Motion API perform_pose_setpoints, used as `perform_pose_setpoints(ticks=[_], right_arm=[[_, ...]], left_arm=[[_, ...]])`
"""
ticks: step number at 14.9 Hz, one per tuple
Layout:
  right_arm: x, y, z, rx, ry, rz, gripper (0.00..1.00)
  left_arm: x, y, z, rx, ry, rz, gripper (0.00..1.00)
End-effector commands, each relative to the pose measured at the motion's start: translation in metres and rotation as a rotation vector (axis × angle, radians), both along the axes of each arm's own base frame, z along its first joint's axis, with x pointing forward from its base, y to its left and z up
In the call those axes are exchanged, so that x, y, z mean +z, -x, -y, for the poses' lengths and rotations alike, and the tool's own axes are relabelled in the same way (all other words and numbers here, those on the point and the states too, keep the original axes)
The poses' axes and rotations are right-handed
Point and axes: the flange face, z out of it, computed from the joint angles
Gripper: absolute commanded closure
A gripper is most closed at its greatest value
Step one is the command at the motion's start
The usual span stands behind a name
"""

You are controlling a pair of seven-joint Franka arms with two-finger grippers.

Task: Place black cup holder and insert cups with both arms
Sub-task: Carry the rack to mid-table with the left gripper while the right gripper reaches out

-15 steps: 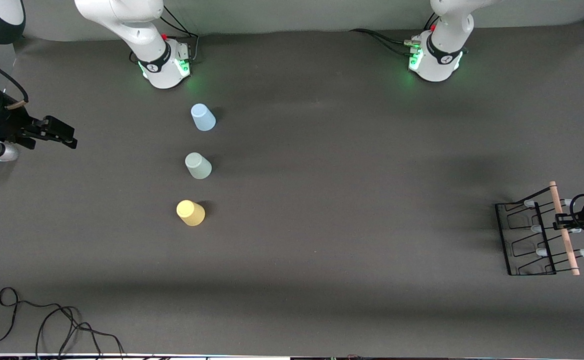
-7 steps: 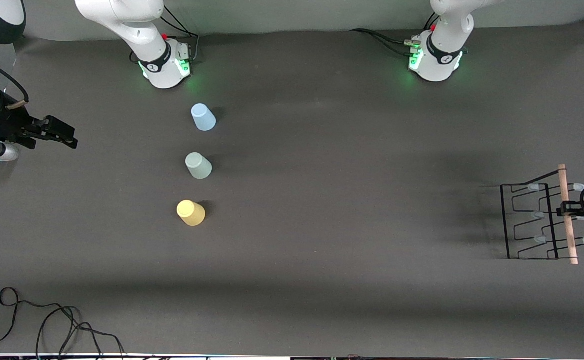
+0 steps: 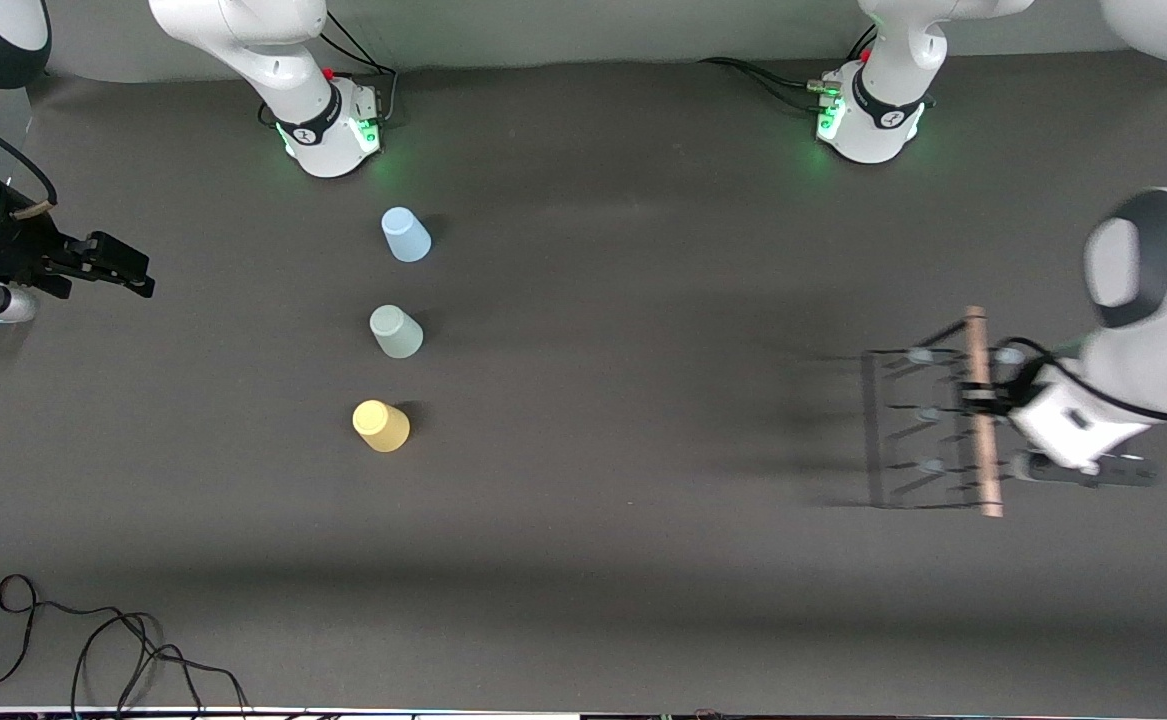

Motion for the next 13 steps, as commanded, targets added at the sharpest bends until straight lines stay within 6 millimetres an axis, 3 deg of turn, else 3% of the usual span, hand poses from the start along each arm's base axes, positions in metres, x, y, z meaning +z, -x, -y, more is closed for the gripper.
perform_pose_setpoints(ticks=[1, 3, 8, 11, 13], right_arm=[[0.002, 0.002, -0.002, -0.01, -0.018, -0.005, 0.0], [0.003, 0.004, 0.0, -0.013, -0.018, -0.006, 0.0], [0.004, 0.006, 0.0, -0.016, -0.021, -0.009, 0.0], [0.004, 0.006, -0.012, -0.117, -0.081, -0.012, 0.0], [0.002, 0.005, -0.033, -0.121, -0.083, -0.008, 0.0]], left_arm=[[0.008, 0.026, 0.068, 0.043, -0.016, -0.012, 1.0], [-0.016, 0.051, 0.136, 0.026, -0.054, -0.044, 1.0], [-0.042, 0.103, 0.257, 0.025, -0.07, -0.004, 1.0], [-0.06, 0.124, 0.316, 0.076, -0.048, 0.051, 1.0], [-0.069, 0.135, 0.334, 0.101, -0.077, 0.062, 1.0]])
